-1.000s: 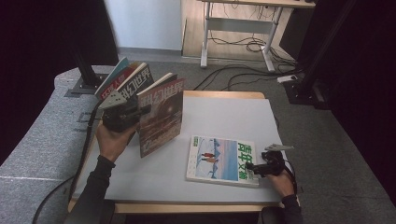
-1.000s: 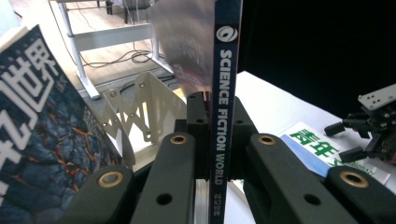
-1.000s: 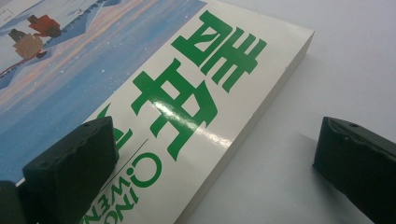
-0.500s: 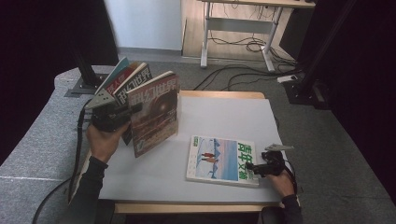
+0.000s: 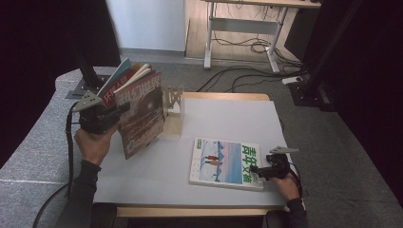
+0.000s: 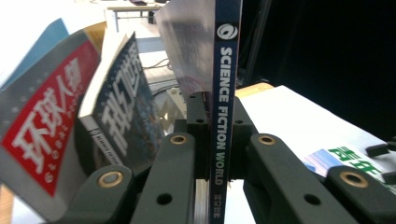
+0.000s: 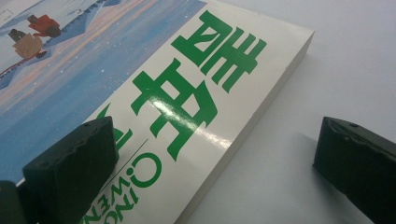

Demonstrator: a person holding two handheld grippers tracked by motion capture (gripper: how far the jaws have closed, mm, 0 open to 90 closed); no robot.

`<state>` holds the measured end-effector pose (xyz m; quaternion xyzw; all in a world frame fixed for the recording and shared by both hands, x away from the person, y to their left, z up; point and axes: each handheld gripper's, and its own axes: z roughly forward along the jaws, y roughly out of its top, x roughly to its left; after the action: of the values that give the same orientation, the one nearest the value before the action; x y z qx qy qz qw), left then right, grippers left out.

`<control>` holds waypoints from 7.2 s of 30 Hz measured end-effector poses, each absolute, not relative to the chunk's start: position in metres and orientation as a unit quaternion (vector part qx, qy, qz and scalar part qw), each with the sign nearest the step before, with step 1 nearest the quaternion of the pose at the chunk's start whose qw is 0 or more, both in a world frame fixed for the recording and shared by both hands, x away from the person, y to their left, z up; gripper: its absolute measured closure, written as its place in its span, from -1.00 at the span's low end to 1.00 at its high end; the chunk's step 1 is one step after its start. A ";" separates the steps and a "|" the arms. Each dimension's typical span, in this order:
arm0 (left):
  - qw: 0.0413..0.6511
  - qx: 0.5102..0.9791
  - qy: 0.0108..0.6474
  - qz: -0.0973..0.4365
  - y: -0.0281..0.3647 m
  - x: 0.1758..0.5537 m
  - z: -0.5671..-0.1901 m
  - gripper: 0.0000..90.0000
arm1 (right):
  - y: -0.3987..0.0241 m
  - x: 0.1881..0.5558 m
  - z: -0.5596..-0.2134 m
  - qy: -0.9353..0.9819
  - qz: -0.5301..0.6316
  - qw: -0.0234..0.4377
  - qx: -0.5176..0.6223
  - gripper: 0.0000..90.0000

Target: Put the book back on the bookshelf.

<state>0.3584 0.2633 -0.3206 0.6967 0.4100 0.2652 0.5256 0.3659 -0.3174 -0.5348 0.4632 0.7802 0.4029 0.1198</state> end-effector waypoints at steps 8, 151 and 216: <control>0.519 0.682 0.433 0.279 0.267 0.365 -0.329 0.87 | -0.317 0.366 -0.535 0.780 0.403 0.119 0.464 -1.00; 0.477 0.683 0.475 0.283 0.246 0.396 -0.382 0.50 | -0.317 0.366 -0.535 0.780 0.403 0.119 0.463 -1.00; 0.381 0.853 0.339 0.111 0.155 0.359 -0.509 -0.76 | -0.317 0.366 -0.535 0.779 0.404 0.121 0.464 -1.00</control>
<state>0.3590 0.1554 -0.5087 0.8527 0.3392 0.1111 0.3814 0.3659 -0.3171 -0.5353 0.4644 0.7786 0.4042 0.1214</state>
